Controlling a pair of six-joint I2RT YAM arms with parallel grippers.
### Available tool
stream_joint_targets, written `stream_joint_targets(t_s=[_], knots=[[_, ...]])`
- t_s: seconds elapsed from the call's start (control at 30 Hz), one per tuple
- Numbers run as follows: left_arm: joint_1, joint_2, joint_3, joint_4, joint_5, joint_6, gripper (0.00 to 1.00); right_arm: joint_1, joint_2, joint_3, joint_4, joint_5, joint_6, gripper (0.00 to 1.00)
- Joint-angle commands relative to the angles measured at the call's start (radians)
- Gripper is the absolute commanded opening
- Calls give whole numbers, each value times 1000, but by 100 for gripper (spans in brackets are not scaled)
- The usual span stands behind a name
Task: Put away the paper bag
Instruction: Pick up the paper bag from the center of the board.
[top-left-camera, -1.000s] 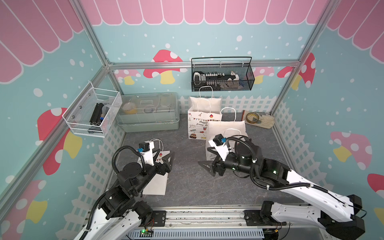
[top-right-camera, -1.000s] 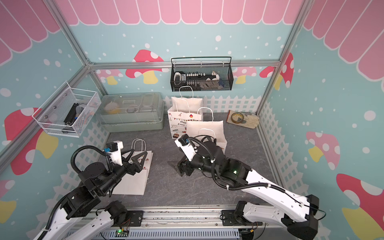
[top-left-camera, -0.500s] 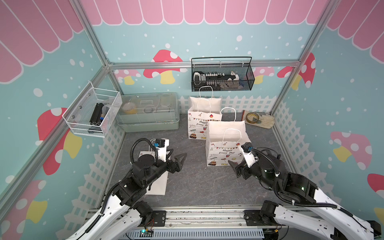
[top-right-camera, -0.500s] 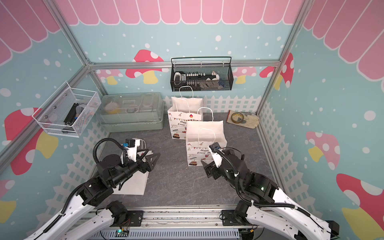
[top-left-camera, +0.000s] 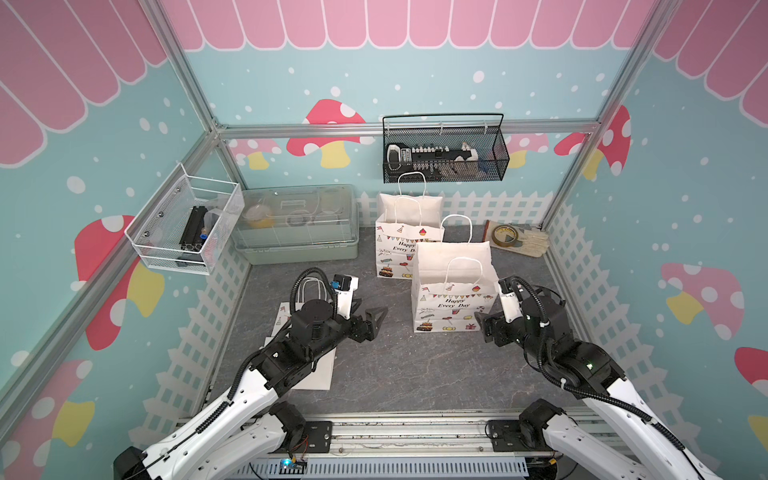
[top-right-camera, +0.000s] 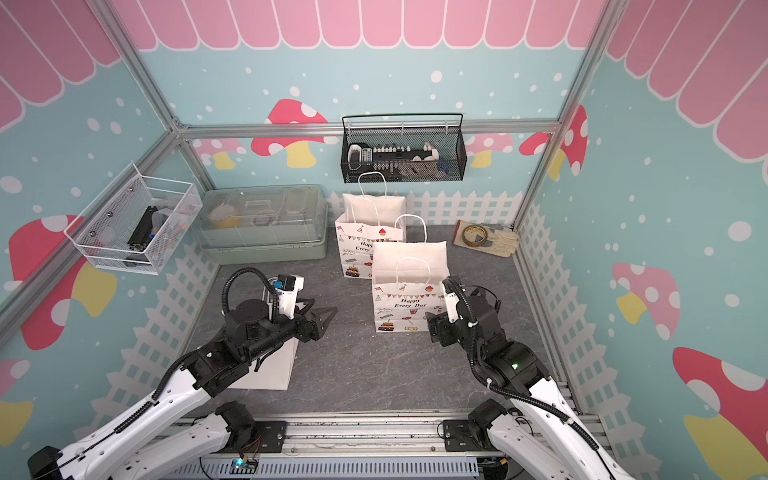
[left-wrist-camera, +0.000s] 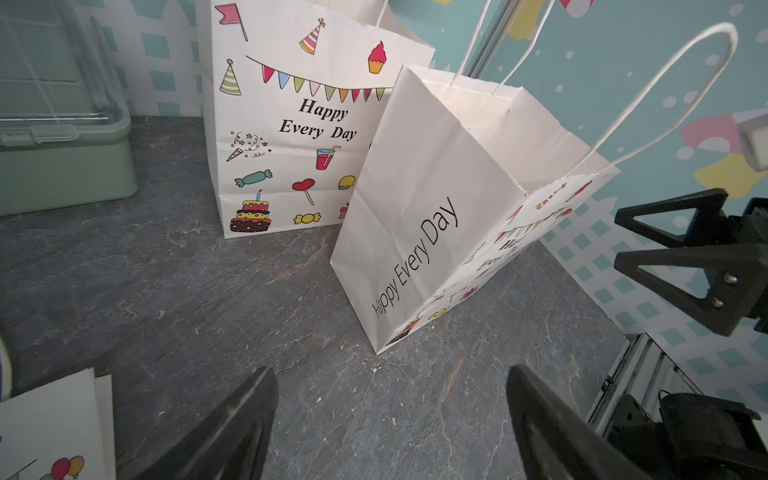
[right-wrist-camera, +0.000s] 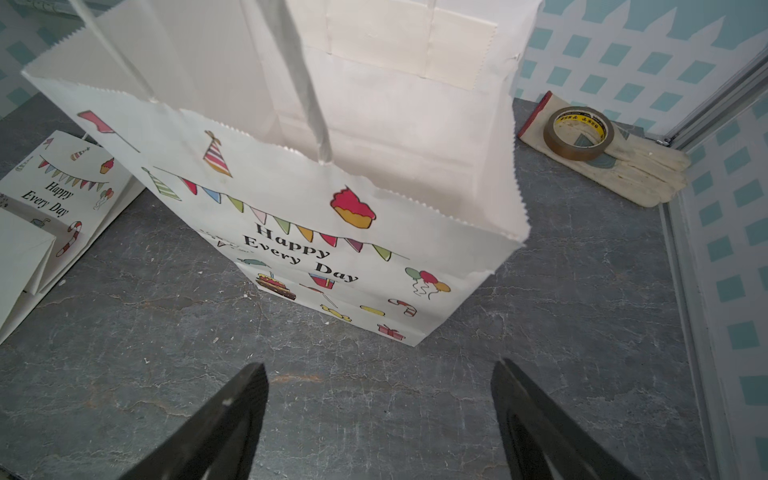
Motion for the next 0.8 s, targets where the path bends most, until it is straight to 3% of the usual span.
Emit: stream_joint_targets(t_s=[0.0,0.3,0.5,0.77], knots=[[-12,34,3,68,24,22,85,-33,3,-13,52,-69,9,85],[-72,284,119,192,75,84,84,-111,59,-68,201,-142,-7,87],[-97,451,199,277,109,144,84,-116,49,-110,307,-229,-6,74],[-117,599,286,331,187,181,84,-116,94,-123,345,-324,-19,69]])
